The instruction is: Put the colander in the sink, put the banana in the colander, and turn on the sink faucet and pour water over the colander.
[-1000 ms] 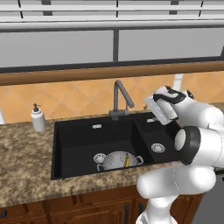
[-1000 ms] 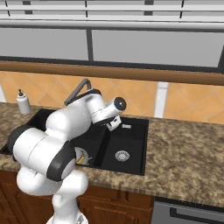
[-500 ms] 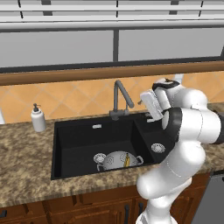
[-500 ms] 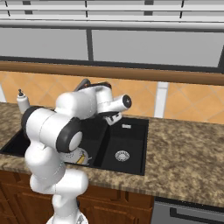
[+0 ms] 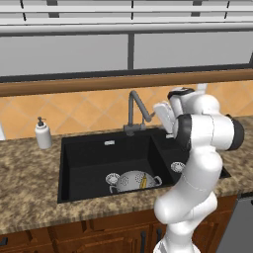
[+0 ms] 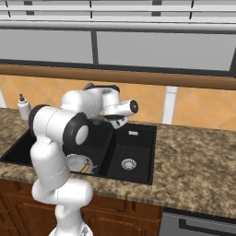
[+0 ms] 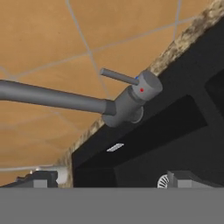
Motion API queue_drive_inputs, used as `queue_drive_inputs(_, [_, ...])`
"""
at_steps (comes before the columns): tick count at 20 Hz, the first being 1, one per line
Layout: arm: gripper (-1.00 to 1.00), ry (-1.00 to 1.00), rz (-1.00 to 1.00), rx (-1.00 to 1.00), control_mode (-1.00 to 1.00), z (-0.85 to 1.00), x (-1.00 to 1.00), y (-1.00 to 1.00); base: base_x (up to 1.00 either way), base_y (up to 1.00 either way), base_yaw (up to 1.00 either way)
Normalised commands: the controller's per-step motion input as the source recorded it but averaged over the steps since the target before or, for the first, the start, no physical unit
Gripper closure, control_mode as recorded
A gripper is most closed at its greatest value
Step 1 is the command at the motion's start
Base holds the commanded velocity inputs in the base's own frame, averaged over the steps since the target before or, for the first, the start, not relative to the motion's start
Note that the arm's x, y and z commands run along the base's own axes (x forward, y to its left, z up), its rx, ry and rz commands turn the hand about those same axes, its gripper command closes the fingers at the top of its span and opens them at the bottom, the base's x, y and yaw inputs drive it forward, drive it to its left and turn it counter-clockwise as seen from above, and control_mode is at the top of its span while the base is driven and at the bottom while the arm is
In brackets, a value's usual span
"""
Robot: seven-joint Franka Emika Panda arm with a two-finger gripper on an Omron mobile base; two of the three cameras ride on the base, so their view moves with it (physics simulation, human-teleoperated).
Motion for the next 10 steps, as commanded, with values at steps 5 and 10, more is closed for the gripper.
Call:
queue_drive_inputs(5, [-1.00,-0.07,0.01,-0.01,-1.00,-0.23,0.18,0.19,0.00,0.00,0.00])
queue_drive_inputs(10, [-1.00,-0.01,0.00,0.00,-1.00,-0.22,0.39,0.05,0.00,0.00,0.00])
